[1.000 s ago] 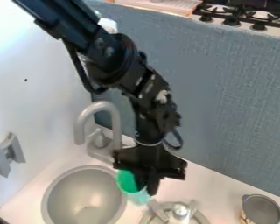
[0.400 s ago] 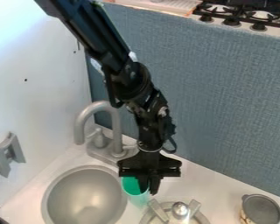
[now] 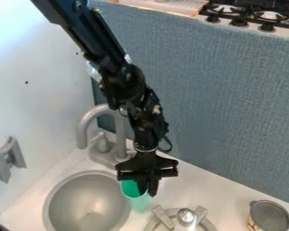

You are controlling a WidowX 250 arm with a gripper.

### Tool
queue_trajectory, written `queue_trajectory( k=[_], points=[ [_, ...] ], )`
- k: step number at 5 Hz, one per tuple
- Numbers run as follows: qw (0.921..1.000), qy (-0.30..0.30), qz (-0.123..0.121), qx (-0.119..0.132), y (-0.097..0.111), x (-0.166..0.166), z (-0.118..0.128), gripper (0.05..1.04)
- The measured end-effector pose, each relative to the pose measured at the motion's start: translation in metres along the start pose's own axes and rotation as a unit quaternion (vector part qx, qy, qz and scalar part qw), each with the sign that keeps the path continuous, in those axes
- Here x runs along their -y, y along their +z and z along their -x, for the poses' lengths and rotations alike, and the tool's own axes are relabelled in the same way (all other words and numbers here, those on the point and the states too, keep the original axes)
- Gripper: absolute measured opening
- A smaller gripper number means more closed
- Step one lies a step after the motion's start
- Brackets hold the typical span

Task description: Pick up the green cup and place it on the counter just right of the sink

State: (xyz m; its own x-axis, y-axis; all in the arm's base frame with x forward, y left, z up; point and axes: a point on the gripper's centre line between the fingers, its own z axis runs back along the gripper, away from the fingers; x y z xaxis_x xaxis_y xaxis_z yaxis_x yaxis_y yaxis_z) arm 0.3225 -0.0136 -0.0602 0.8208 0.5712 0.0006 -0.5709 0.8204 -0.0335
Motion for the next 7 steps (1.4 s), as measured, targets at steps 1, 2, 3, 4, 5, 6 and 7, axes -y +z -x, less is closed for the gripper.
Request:
queue_trajectory(
  k=[1,2,3,4,5,6,7],
  points=[
    [0.999,0.025,0.022,-0.028,-0.004,0.001,-0.003,0.163],
    [0.9972,0.029,0.042,-0.055,-0.011,0.007,0.0,0.354],
    [0.995,0.047,0.052,-0.071,-0.009,0.011,0.003,0.658],
    [0.993,0.072,0.045,-0.082,-0.007,0.011,0.006,0.964],
    [0.9943,0.076,0.032,-0.068,0.01,0.01,0.0,1.006],
    [0.9992,0.03,-0.014,-0.023,0.045,0.018,0.002,1.001],
    [0.9963,-0.062,-0.046,0.038,0.085,0.039,0.021,1.001]
  ],
)
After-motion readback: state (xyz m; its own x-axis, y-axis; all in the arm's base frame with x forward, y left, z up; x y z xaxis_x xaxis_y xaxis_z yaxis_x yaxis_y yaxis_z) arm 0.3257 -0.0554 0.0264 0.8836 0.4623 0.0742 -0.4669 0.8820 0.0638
